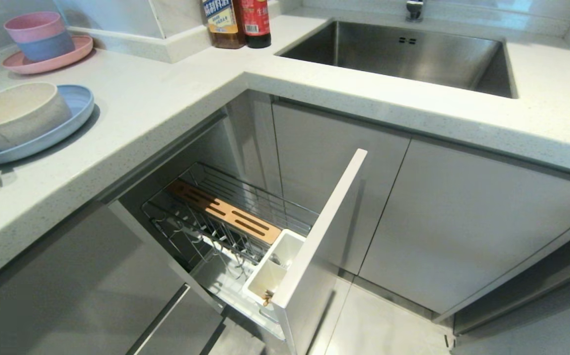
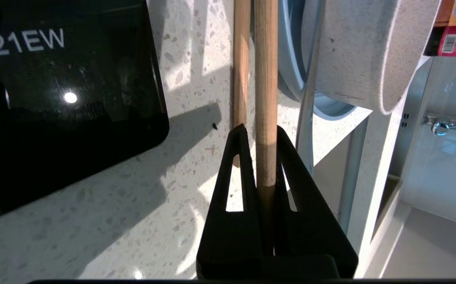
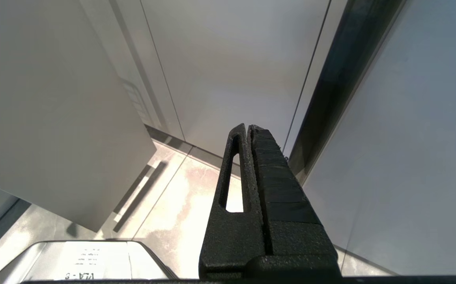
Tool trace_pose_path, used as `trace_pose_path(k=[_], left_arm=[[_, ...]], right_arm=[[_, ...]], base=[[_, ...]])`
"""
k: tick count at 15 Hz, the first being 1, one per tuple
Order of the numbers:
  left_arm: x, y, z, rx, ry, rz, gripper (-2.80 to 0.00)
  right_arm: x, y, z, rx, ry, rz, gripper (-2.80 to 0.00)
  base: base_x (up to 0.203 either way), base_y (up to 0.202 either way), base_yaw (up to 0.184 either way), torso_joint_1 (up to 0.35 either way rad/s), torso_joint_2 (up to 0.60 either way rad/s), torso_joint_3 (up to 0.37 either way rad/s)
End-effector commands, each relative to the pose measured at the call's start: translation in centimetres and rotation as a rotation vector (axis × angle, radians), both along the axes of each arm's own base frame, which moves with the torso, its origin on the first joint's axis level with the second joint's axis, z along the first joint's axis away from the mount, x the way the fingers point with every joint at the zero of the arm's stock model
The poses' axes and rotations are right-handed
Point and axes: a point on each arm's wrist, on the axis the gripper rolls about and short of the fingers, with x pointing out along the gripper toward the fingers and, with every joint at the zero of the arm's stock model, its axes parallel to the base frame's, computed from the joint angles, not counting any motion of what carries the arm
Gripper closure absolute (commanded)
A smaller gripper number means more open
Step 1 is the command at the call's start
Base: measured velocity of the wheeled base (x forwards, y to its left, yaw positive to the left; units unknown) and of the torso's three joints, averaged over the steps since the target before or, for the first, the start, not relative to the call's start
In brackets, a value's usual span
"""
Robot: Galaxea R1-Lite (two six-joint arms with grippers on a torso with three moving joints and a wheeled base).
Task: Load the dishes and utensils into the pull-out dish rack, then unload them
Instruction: Close the cupboard
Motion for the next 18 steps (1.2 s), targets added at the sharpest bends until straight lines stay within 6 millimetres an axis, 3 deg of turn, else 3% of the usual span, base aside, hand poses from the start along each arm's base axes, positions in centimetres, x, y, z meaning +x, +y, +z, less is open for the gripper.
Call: trace_pose_path(k=[1,18], left_arm=[[0.27,0.28,-0.26,-0.023,0.007,-0.008,0.00],[-0.02,0.57,-0.19,-0.011,0.003,0.010,0.00]], right_arm=[[0.01,0.00,-0.04,0.000,0.002,0.000,0.00],[0.01,0.00,-0.04,0.000,0.002,0.000,0.00]], base=[[0.000,0.000,0.000,0.000,0.00,0.000],[0.000,0.000,0.000,0.000,0.00,0.000]])
